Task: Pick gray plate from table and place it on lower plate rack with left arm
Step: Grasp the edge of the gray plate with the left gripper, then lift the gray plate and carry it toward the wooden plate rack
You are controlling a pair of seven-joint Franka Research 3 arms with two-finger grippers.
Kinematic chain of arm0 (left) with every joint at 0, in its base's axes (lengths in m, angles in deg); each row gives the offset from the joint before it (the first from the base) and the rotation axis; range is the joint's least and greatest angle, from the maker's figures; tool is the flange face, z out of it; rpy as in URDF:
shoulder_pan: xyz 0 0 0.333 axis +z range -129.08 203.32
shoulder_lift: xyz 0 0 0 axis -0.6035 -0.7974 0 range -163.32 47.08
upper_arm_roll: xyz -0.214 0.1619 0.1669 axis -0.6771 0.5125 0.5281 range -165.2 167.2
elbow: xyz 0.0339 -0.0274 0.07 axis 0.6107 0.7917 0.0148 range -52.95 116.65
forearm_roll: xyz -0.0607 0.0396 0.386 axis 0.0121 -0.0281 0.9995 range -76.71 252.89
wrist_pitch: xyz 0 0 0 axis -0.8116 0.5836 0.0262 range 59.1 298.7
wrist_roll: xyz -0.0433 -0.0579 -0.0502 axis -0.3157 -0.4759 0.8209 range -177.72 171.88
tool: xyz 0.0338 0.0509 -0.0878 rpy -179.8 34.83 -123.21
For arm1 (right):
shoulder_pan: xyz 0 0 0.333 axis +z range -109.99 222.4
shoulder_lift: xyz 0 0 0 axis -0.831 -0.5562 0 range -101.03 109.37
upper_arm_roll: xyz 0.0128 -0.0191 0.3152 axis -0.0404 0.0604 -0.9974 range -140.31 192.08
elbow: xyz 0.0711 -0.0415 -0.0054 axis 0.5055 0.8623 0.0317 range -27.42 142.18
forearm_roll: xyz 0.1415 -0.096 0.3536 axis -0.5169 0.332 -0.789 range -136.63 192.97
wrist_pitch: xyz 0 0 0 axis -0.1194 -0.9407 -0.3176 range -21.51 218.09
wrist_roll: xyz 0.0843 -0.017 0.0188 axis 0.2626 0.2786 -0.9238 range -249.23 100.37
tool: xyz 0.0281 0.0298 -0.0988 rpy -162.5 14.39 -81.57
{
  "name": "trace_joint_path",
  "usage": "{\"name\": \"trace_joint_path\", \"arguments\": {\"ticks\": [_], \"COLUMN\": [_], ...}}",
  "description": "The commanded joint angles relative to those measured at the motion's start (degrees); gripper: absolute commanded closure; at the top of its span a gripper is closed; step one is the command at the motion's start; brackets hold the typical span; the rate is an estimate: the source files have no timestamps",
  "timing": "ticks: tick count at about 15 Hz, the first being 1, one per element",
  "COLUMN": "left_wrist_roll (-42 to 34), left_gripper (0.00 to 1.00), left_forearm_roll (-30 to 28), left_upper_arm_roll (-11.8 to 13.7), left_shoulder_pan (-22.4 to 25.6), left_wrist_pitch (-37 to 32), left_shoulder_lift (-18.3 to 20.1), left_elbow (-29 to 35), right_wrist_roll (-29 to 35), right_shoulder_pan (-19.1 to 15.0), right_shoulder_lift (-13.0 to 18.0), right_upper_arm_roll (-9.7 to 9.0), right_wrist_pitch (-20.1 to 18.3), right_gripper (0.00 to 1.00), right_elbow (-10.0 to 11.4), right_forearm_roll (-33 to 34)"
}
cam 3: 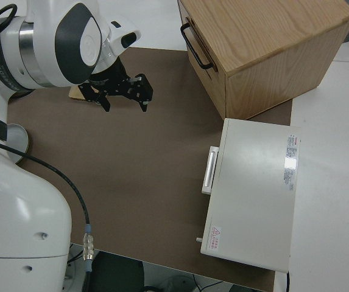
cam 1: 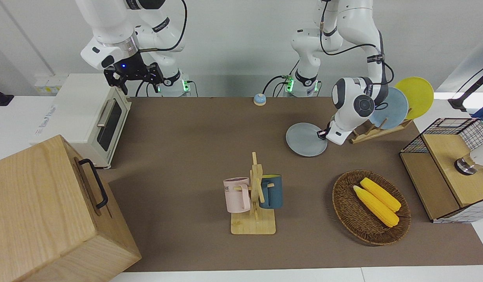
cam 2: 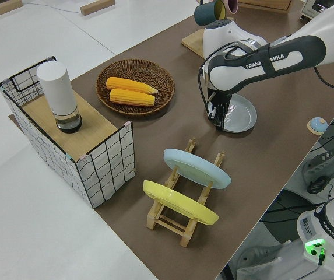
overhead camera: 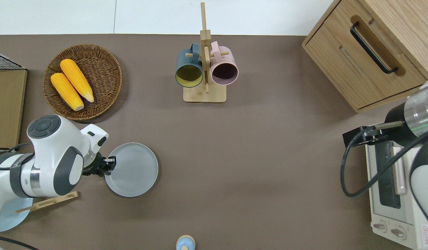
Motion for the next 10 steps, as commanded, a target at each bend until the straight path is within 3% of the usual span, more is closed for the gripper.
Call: {"name": "trace_joint_path", "arguments": {"ticks": [1,5,10], "left_wrist_roll": [0.6,0.3,0.1], "left_gripper": [1.0,1.0,1.0], "left_forearm_roll": [-0.6,-0.6,-0.4], "left_upper_arm_roll": [0.5,1.2,1.9], "left_shoulder_pan": [-0.4,-0.3,-0.1], "left_wrist_pitch": [1.1,-1.4,-13.0], "left_shoulder_lift": [0.3,1.8,3.4], "left_elbow": [1.4,0.2,-7.2], "right_wrist_roll": [0.7,0.7,0.7], "right_shoulder_pan": [-1.5,-1.5,-1.5], "right_shoulder_lift": [0.1,0.1,0.1], "right_upper_arm_roll": [-1.34,-1.34,-1.34], "right_wrist_pitch": [-0.8,-0.8,-0.8], "right_gripper": [0.017,0.017,0.017], "right_elbow": [-0.6,-0.6,-0.6], "right_forearm_roll": [0.4,0.4,0.4]}}
